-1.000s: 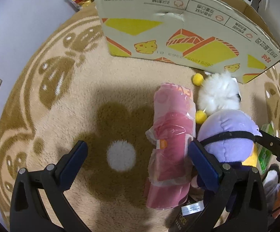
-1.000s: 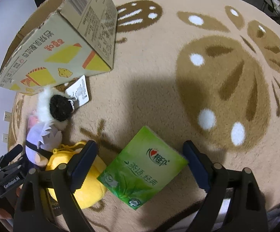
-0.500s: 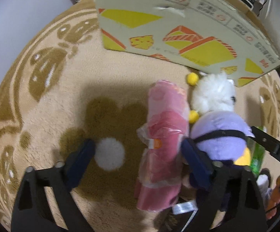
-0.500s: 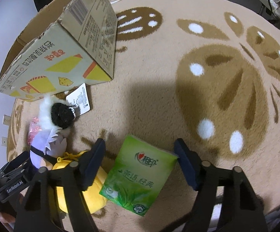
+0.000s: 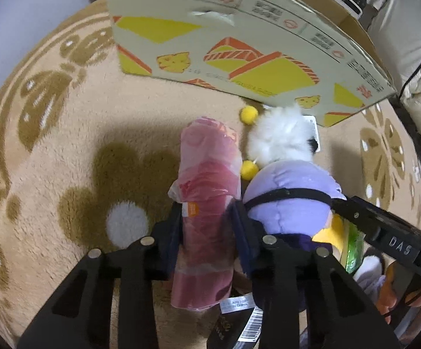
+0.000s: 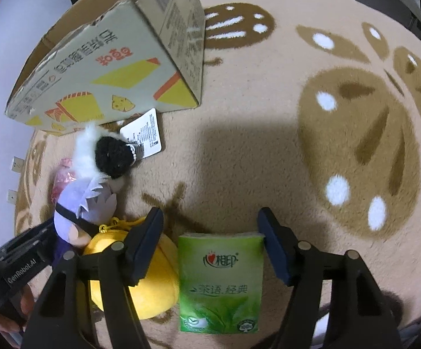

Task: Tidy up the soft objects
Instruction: 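Grasp the pink wrapped package with the left tool while the right tool grasps the green tissue pack, then carry the pink package with the left tool while the right tool carries the tissue pack over the box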

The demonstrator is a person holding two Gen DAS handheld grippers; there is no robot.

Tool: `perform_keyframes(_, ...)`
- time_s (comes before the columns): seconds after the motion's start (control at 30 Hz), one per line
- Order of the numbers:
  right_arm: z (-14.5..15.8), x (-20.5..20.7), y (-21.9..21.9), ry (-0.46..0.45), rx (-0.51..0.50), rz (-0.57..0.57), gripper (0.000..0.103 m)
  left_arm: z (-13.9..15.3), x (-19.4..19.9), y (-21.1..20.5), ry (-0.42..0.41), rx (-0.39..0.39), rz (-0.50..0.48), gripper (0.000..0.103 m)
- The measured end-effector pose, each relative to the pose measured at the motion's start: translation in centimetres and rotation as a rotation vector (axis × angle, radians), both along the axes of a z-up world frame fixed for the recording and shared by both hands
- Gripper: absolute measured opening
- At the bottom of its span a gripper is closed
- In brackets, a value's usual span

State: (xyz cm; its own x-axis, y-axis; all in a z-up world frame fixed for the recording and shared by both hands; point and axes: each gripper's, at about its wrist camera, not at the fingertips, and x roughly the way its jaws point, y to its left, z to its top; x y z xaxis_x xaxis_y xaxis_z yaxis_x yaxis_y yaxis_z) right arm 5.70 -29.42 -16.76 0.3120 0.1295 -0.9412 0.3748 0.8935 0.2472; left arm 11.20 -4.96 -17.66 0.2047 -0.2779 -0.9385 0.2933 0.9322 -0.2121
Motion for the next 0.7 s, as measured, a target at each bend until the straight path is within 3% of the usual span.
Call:
perform_keyframes(0.17, -0.3, -0.7, -0.3, 0.018, -0.038, 0.014, 0.067, 1.0, -1.1, -1.8, -0.079, 0.048, -0.06, 0.017)
perform_keyframes(0.23, -0.3, -1.1, -0.2, 0.036, -0.095, 0.036, 0.055, 1.3, -1.4, -2.1, -0.098, 0.066, -0.068, 0.015)
perform_keyframes(0.33, -0.3, -1.2, 0.3, 0.026, -0.111, 0.049, 0.055, 1.7, -1.4, -2.3, -0.124, 0.089, -0.066, 0.015)
perform_keyframes(0.7, 3.1, -1.6, 0.0, -0.166, -0.131, 0.02, 0.054, 4.9, -1.8, -0.9, -0.252, 0.178, 0.004, 0.014)
